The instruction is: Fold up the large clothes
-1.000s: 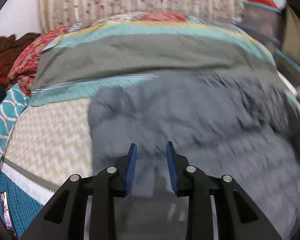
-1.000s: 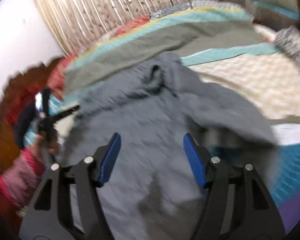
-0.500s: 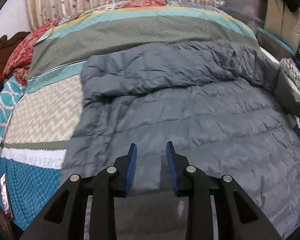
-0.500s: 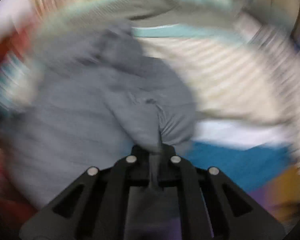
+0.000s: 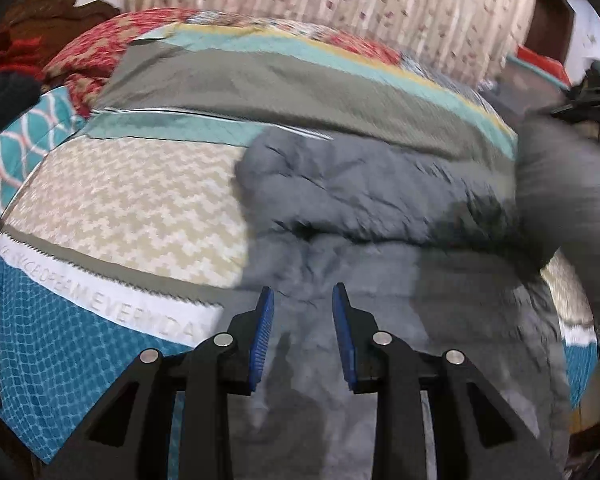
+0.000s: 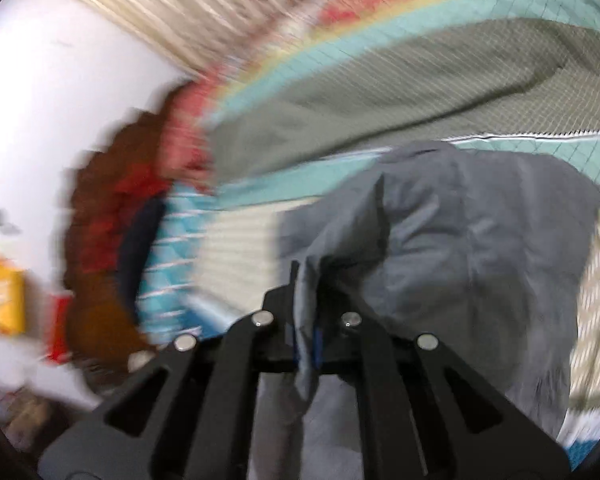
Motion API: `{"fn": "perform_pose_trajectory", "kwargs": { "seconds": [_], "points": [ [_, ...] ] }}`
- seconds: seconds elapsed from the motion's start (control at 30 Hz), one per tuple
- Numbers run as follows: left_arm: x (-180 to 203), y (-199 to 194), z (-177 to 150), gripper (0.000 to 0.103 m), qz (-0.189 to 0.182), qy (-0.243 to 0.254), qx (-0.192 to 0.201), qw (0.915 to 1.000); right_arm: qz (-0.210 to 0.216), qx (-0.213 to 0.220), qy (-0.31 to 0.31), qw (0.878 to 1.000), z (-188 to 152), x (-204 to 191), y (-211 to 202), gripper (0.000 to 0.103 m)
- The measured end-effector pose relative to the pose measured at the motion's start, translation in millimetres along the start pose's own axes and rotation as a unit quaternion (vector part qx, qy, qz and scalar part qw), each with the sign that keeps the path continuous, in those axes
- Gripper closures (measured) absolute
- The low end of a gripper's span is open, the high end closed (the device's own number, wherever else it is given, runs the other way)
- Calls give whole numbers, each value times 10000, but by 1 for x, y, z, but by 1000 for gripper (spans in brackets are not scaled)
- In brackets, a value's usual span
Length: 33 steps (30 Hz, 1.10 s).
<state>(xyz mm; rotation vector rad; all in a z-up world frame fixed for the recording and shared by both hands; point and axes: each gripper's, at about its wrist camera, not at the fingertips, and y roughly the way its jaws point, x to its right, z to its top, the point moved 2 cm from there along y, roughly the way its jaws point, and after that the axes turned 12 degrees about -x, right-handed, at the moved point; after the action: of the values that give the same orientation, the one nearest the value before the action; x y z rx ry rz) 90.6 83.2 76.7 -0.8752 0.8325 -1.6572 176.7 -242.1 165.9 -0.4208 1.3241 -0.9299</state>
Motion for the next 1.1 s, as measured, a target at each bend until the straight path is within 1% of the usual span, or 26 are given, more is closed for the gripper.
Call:
{"fn": "perform_pose_trajectory", "kwargs": {
  "seconds": [0.03,0.07,0.1,0.13,0.17,0.23,0.27,0.33,0.4,0.43,0.5,0.57,0.6,0.67,0.7,0.73,0.77,0.8,0.83,0.9,0.97,1.03,1.07,1.1],
  "points": [
    [-4,1,5,59,15,-71,8,10000,-303,-37,-6,9995,18,-2,29,67],
    [-9,4,11,59,30,-150,-3,9999,-554,-112,17,9984,37,-1,62,46],
    [-12,4,15,59,20,-189,-11,9998,-696,-165,64,9974,45,-3,83,27],
    [-13,5,21,59,-25,-231,7,9997,-806,-230,144,9964,57,1,108,27],
    [-11,4,27,59,-81,-222,75,9997,-806,-290,280,9959,64,7,125,27],
    [-6,0,35,59,-130,-85,235,9996,-541,-351,531,9965,73,11,143,27],
    [0,0,40,59,-158,31,311,9994,-301,-325,608,9972,74,15,142,27],
    [16,2,49,59,-264,355,421,9981,-150,-211,422,9988,70,17,129,27],
    [32,9,62,59,-306,659,507,9961,-132,172,-23,9998,57,17,91,27],
    [39,14,69,59,-303,753,566,9951,-186,412,-229,9987,47,18,69,27],
    [48,27,90,59,-251,860,690,9936,-590,775,-512,9939,32,26,40,27],
    [54,47,112,59,-204,860,660,9939,-1155,1019,-736,9853,17,46,19,28],
    [58,62,126,59,-161,909,589,9940,-1280,1014,-717,9840,10,61,16,28],
    [62,88,142,59,147,955,458,9943,-1404,855,-595,9846,0,90,21,30],
    [62,111,150,59,378,992,272,9940,-1506,768,-523,9842,-4,104,27,31],
    [61,131,154,59,575,1033,75,9930,-1552,695,-468,9843,-7,118,34,35],
    [57,154,156,59,828,1072,-172,9906,-1608,625,-432,9841,-8,133,43,36],
    [52,170,155,59,962,1090,-372,9887,-1745,584,-391,9821,-7,147,50,38],
    [47,188,154,59,1009,1103,-578,9871,-1847,555,-338,9806,-4,156,59,41],
    [45,203,153,59,1077,1132,-610,9858,-1757,525,-304,9826,2,176,80,41],
    [47,210,154,59,1195,1074,-644,9849,-1834,518,-302,9812,6,186,94,41],
    [55,215,153,59,1495,1127,-623,9803,-2066,575,-361,9761,8,188,108,41],
    [61,215,152,59,1715,1238,-604,9755,-2141,586,-390,9743,8,188,110,41],
    [65,212,151,59,1843,1338,-612,9718,-2191,584,-384,9732,9,187,110,41]
  ]
}}
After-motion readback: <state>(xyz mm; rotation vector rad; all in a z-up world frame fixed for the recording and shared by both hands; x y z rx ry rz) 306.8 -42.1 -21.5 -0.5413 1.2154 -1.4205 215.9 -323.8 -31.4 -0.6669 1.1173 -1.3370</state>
